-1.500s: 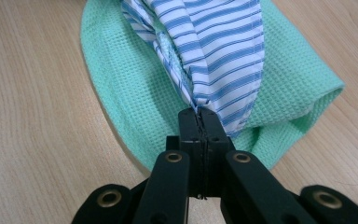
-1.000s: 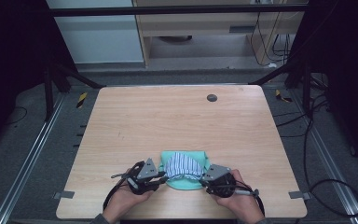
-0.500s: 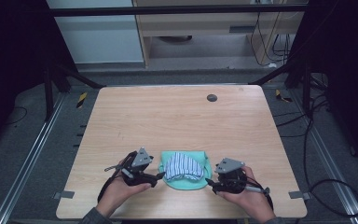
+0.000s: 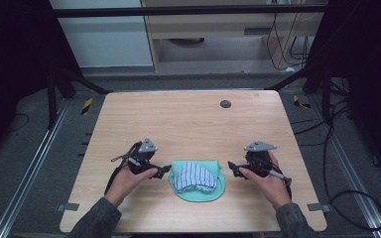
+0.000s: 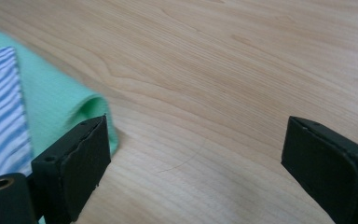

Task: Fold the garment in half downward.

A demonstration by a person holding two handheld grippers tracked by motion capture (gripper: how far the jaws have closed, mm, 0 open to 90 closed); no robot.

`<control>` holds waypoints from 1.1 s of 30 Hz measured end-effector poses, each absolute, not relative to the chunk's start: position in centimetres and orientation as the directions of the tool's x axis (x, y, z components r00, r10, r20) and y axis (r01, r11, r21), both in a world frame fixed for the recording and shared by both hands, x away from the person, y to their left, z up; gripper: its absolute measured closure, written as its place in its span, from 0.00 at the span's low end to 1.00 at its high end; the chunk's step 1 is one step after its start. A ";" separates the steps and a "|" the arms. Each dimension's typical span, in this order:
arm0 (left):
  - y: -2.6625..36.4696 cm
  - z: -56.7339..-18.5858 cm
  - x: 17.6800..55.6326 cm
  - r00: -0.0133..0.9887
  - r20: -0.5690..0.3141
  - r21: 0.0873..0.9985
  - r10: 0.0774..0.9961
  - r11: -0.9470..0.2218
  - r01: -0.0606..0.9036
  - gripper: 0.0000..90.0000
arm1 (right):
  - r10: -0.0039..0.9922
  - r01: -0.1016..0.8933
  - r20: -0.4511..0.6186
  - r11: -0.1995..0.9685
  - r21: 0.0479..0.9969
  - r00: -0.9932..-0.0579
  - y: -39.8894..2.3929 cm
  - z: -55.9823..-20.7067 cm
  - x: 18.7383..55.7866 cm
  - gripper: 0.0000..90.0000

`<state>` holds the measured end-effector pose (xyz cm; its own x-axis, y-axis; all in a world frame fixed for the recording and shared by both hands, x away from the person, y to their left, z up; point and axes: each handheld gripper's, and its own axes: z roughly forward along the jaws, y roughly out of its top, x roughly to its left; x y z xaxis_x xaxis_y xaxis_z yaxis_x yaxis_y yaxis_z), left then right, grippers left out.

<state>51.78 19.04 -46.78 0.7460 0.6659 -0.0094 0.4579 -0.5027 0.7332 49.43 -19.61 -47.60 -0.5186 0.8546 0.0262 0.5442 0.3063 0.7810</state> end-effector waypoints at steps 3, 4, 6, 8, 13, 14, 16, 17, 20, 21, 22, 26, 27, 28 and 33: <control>20.2 -47.2 52.9 0.731 -0.026 0.728 0.681 -0.489 0.481 0.09 | 0.868 0.570 0.036 0.293 0.768 -0.495 -20.2 -48.1 50.4 0.09; 20.4 -47.3 53.1 0.730 -0.021 0.724 0.684 -0.493 0.483 0.09 | 0.875 0.582 0.059 0.269 0.767 -0.481 -20.4 -48.3 50.8 0.09; 21.2 -47.6 53.7 0.715 -0.009 0.717 0.699 -0.494 0.492 0.09 | 0.883 0.597 0.062 0.262 0.758 -0.466 -20.8 -48.6 51.4 0.09; 21.8 -47.8 54.2 0.695 -0.003 0.709 0.719 -0.488 0.509 0.09 | 0.898 0.615 0.060 0.249 0.748 -0.436 -21.2 -48.9 52.1 0.10; 24.0 -48.5 55.5 0.608 0.032 0.722 0.793 -0.439 0.535 0.09 | 0.945 0.655 0.015 0.216 0.724 -0.328 -23.0 -49.9 53.6 0.12; 24.2 -48.6 55.6 0.606 0.030 0.725 0.795 -0.435 0.534 0.09 | 0.956 0.676 0.026 0.188 0.712 -0.293 -23.5 -50.2 53.9 0.12; 25.0 -48.9 55.9 0.593 0.027 0.731 0.805 -0.420 0.537 0.09 | 0.967 0.694 0.039 0.152 0.703 -0.252 -23.8 -50.5 54.2 0.12; 25.3 -49.1 56.1 0.585 0.025 0.729 0.810 -0.415 0.545 0.08 | 0.969 0.687 0.034 0.148 0.711 -0.244 -23.9 -50.6 54.2 0.12; 26.0 -49.8 56.2 0.559 0.006 0.726 0.829 -0.388 0.568 0.08 | 0.976 0.676 0.022 0.133 0.725 -0.216 -23.9 -50.8 54.1 0.12; 26.0 -50.0 56.3 0.553 0.008 0.716 0.833 -0.391 0.579 0.08 | 0.977 0.670 0.026 0.125 0.732 -0.210 -24.0 -50.9 54.2 0.11; 26.1 -50.2 56.4 0.545 0.014 0.709 0.838 -0.393 0.586 0.08 | 0.980 0.669 0.030 0.111 0.735 -0.195 -23.9 -50.9 54.2 0.11; 26.3 -50.4 56.6 0.537 0.008 0.711 0.844 -0.383 0.590 0.08 | 0.982 0.660 0.008 0.120 0.741 -0.187 -23.4 -51.1 54.4 0.10; 26.4 -50.4 56.7 0.535 0.007 0.713 0.845 -0.379 0.589 0.07 | 0.983 0.662 0.006 0.121 0.740 -0.186 -23.3 -51.1 54.4 0.10; 26.5 -50.5 56.7 0.534 0.004 0.716 0.846 -0.375 0.589 0.07 | 0.984 0.661 -0.001 0.120 0.741 -0.177 -23.1 -51.1 54.5 0.09; 26.3 -50.7 56.8 0.542 0.025 0.721 0.840 -0.391 0.572 0.05 | 0.985 0.669 -0.007 0.121 0.734 -0.171 -22.6 -51.1 54.7 0.06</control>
